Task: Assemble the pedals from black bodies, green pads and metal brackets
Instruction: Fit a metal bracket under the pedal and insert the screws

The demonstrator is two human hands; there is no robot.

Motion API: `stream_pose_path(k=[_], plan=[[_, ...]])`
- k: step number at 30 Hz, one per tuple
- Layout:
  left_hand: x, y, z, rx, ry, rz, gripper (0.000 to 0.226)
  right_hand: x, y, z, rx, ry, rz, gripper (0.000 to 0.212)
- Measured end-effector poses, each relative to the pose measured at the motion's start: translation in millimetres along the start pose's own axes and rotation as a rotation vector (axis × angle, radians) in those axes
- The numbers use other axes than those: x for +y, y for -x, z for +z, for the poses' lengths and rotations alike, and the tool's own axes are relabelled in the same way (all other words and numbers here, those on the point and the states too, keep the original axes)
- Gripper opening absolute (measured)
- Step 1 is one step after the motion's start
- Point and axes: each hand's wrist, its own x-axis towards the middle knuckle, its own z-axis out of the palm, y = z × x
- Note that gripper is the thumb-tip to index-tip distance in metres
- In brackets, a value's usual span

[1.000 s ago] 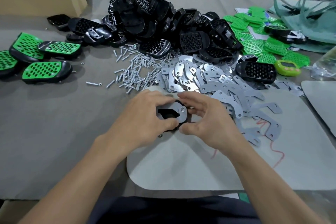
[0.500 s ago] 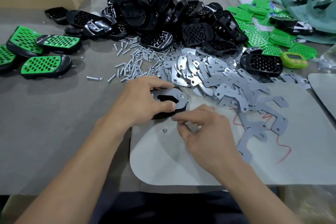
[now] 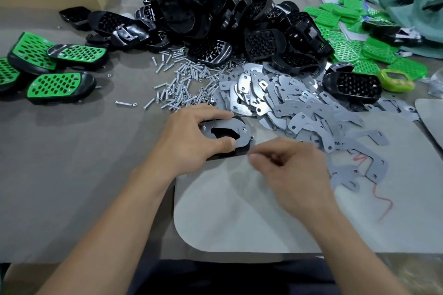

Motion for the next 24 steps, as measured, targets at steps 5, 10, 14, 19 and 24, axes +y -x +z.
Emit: stream_pose_path(k=[5,10,14,19,24], plan=[[0.3,-1.4,-0.7,-0.017,0.005,-0.011,0.062,1.7,-22.3,-13.6,0.136,-0.170,0.061,0.022],[1.2,-2.6,-0.2,-0.016,0.014,-0.010,0.065,-8.5,-41.0,-0.9,0.108,-0.090,-0.020,0.029],[1.5,-2.4,-0.3,-0.011,0.018,-0.011,0.064,-6.7,-40.9,5.6,0.082,0.020,-0.053,0.026],[0.5,-3.6,0.3,-0.011,0.019,-0.019,0.065,-13.2,-41.2,4.7,0.074,0.217,-0.168,0.007],[0.8,-3.6,1.5,0.001,0.019,-0.020,0.061,-28.0,-46.7,7.4,-0.023,0.543,-0.189,0.032]])
